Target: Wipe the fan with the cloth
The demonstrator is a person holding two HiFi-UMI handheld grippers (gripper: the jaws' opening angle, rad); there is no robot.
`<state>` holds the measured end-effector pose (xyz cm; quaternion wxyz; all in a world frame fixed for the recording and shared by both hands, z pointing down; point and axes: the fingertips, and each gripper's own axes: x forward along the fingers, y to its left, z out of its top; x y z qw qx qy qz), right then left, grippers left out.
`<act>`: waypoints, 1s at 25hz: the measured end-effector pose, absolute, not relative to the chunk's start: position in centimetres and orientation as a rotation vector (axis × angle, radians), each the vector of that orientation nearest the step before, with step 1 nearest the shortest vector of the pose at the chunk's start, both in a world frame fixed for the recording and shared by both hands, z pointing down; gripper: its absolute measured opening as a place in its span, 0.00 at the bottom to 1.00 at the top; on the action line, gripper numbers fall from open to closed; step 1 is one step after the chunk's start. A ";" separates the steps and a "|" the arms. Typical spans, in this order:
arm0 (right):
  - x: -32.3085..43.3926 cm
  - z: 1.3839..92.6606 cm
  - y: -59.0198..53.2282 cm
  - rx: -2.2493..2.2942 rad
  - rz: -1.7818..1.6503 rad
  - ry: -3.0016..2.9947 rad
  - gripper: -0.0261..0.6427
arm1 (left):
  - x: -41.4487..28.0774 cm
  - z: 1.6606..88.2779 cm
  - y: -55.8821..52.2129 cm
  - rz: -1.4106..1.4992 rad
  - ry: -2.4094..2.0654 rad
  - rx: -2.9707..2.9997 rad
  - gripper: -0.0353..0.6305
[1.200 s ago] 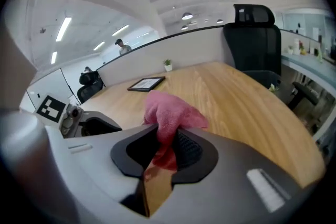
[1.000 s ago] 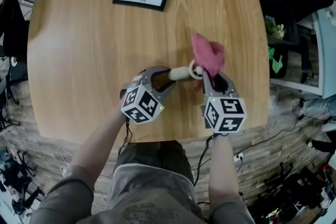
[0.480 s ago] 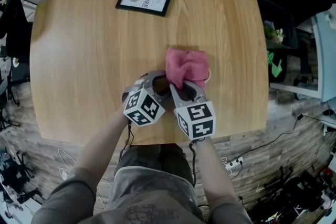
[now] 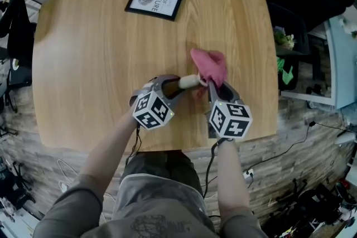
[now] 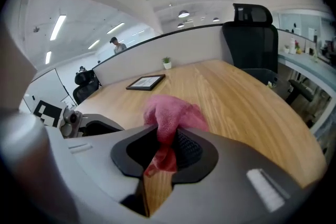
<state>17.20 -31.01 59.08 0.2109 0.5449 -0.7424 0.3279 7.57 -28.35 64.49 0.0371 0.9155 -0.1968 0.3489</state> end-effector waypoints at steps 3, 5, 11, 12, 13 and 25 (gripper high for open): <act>19.3 58.3 -30.9 1.579 0.901 -2.013 0.15 | 7.5 64.5 -28.6 1.059 -0.654 2.817 0.30; 20.4 57.1 -30.7 1.622 0.899 -2.005 0.15 | 7.2 64.4 -28.8 1.018 -0.690 2.771 0.32; 21.6 52.0 -29.9 1.712 0.852 -2.050 0.15 | 4.8 61.7 -29.3 0.891 -0.807 2.649 0.34; 21.6 51.0 -29.9 1.720 0.838 -2.062 0.15 | 4.3 60.7 -29.7 0.872 -0.831 2.653 0.33; 21.6 50.0 -29.9 1.728 0.823 -2.075 0.15 | 3.9 59.6 -30.1 0.852 -0.853 2.659 0.33; 18.1 34.6 -27.2 1.773 0.513 -2.305 0.15 | 0.3 41.9 -31.6 0.512 -1.052 2.816 0.11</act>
